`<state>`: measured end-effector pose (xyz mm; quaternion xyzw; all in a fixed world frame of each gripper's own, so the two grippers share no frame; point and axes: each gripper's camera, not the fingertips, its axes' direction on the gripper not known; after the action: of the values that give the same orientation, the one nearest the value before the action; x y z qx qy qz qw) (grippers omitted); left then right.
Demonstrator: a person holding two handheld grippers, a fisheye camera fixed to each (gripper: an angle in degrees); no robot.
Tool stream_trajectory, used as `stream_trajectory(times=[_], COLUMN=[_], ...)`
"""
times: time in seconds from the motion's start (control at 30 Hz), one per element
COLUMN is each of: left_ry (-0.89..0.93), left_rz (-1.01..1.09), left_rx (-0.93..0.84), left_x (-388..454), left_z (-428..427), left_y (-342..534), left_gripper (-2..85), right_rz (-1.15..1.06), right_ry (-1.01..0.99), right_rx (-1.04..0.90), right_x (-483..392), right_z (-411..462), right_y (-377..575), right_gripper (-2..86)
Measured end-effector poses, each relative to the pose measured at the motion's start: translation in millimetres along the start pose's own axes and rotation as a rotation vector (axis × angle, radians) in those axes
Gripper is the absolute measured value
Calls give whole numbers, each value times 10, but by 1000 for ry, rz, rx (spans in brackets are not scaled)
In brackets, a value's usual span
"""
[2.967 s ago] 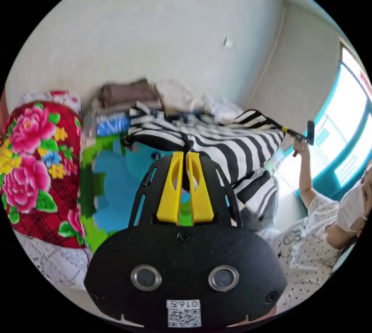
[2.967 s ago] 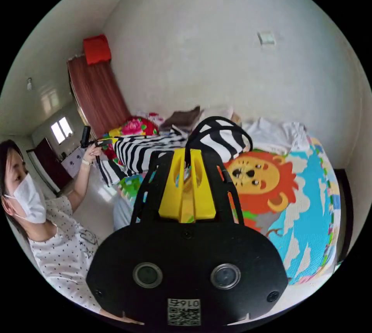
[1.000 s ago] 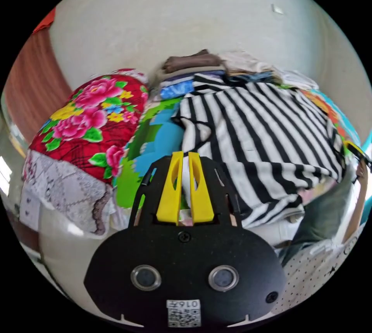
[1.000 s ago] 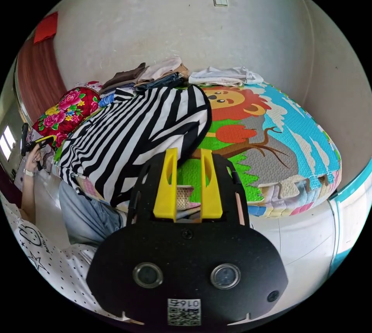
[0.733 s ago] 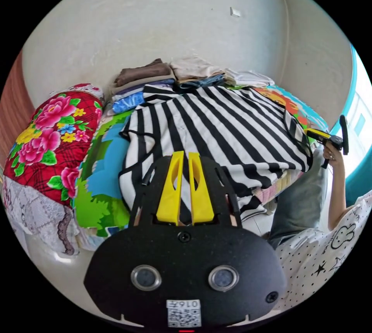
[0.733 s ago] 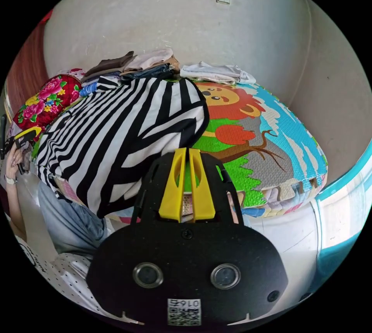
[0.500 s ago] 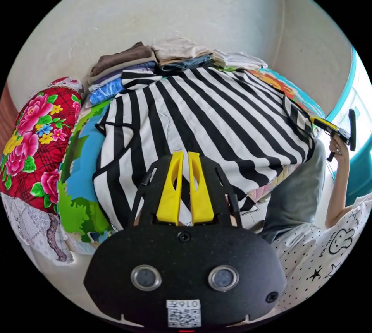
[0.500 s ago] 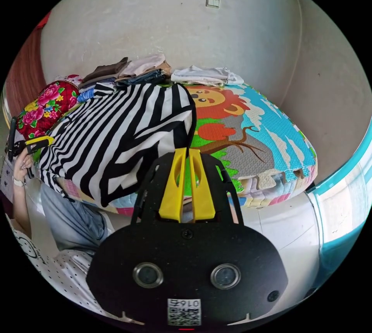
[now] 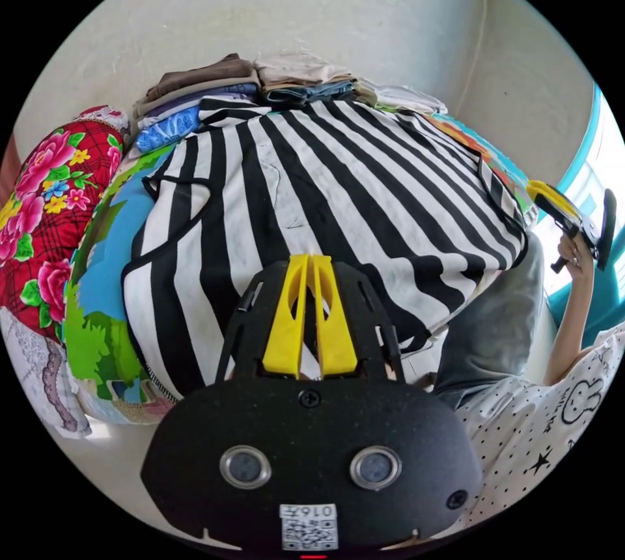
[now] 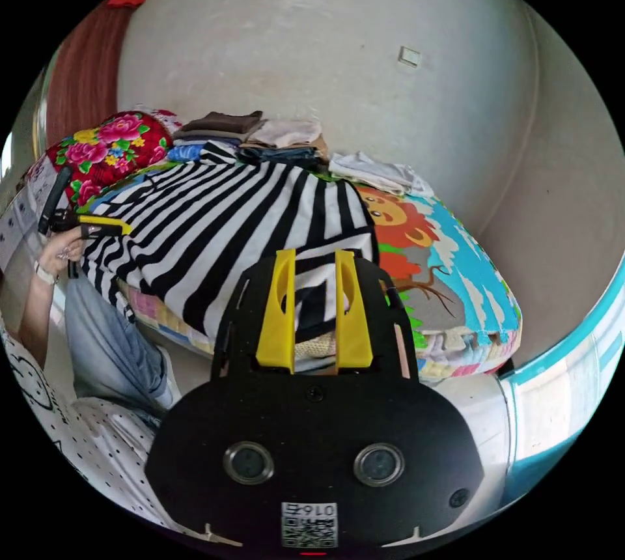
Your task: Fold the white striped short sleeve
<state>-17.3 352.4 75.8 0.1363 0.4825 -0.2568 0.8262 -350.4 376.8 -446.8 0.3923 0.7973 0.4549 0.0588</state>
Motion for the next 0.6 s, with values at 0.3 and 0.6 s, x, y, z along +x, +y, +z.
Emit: stream_trajectory(times=[0.3, 0.6], left_ry=[-44, -89], left_rz=[-8, 5], left_rx=[41, 69], left_x=[79, 110], left_z=[-104, -239], left_y=[277, 542], left_gripper=[-10, -10], right_rz=[-216, -42], right_ry=[81, 158], right_rx=[-198, -153], right_x=[-1015, -695], right_z=[215, -329], right_y=[-368, -426], right_gripper=[43, 7])
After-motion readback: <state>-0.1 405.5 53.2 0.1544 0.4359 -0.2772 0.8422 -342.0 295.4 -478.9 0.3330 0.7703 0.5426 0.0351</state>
